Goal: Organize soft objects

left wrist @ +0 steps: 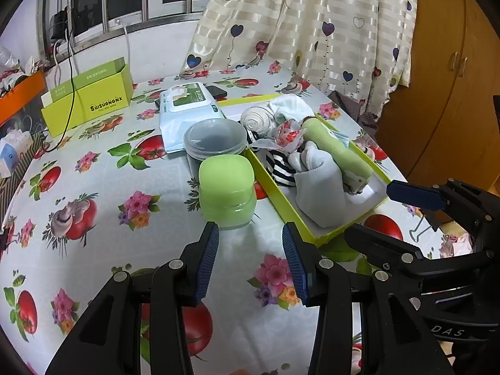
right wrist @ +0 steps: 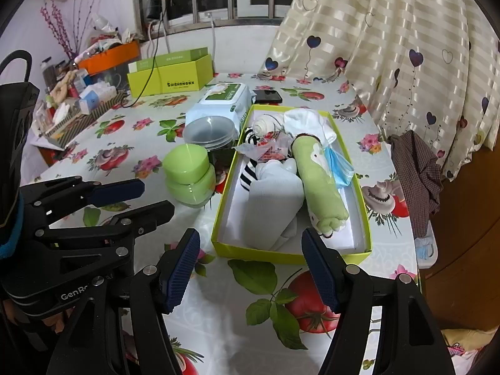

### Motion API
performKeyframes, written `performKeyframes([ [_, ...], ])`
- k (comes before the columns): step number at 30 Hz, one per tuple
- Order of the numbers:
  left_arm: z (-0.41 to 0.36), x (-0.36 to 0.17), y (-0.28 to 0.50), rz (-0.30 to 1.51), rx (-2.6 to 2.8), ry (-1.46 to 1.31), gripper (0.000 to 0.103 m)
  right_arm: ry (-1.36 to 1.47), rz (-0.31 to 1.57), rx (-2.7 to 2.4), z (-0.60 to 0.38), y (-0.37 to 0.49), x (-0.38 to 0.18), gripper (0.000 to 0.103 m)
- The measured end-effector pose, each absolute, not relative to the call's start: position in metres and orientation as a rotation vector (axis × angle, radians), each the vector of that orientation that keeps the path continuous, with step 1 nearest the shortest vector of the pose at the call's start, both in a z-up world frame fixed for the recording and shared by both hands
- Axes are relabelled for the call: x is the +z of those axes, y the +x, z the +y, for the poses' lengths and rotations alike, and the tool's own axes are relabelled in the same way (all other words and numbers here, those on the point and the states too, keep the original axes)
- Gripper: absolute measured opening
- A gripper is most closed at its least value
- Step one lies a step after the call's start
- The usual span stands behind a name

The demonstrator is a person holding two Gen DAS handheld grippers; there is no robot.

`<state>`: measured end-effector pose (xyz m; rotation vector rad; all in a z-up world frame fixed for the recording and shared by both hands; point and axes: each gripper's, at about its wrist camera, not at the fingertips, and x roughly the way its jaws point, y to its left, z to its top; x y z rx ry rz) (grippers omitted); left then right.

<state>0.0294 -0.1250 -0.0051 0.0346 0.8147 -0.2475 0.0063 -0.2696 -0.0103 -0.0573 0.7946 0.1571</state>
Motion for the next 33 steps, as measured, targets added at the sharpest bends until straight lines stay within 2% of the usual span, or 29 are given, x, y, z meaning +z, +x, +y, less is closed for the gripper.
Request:
performKeyframes([
  [33, -0.1252, -0.0069, 0.0317, 0.822, -0.231, 0.038, 0.044, -0.065, 0.8, 0.154, -0.2711, 0.008, -0.0102, 0.068],
])
